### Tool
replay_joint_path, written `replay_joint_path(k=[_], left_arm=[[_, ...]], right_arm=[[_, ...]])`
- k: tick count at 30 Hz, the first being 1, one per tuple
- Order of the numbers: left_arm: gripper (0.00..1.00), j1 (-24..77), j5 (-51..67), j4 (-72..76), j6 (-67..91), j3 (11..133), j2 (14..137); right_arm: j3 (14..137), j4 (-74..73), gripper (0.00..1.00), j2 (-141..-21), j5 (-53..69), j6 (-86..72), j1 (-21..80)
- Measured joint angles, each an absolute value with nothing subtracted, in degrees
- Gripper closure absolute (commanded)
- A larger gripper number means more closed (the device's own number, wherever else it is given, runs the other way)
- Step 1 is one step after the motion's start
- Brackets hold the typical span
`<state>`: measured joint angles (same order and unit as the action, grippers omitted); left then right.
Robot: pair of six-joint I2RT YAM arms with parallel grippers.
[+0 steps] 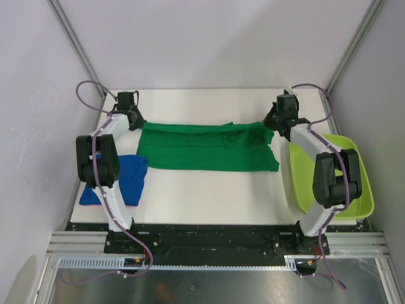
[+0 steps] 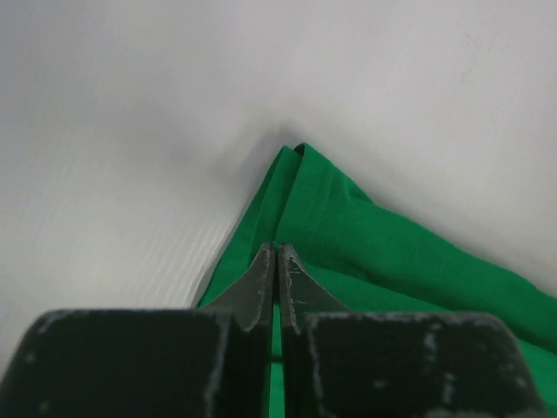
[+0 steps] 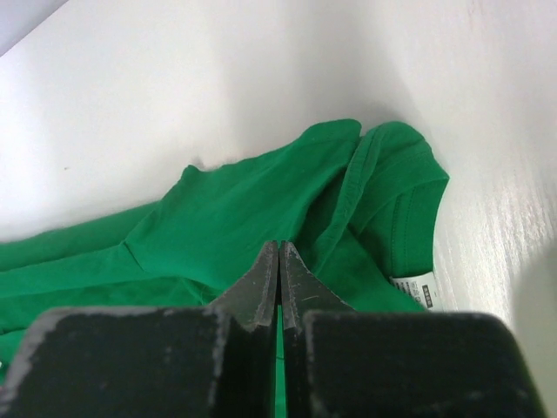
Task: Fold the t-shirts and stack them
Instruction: Fold the other side of the tshirt into a rectangle
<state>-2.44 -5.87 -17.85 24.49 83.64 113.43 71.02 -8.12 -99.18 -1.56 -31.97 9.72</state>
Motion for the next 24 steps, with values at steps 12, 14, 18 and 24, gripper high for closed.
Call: replay_joint_path(k=[12,14,18,24], left_arm=[[0.94,-2.44,-5.93,-17.72,24.53,78.67,112.07],[0.92,-2.44,-6.02,-17.72,24.53,78.48,112.07],[0.89,-2.44,-6.26,-17.69,24.53,78.48,112.07],[0.9,-2.5,-6.98,-17.69,24.51,78.41,112.07]], right_arm=[[65.47,-8.12,1.0,-98.61,-1.67,-32.97,10.98],[65.47,-7.86,1.0,-99.46,-1.65,-32.99,11.03],[65.45,-7.88,1.0,-101.06,-1.58,-32.99,11.03],[65.1,-7.84,1.0,-101.3,-1.52,-32.99,10.79]])
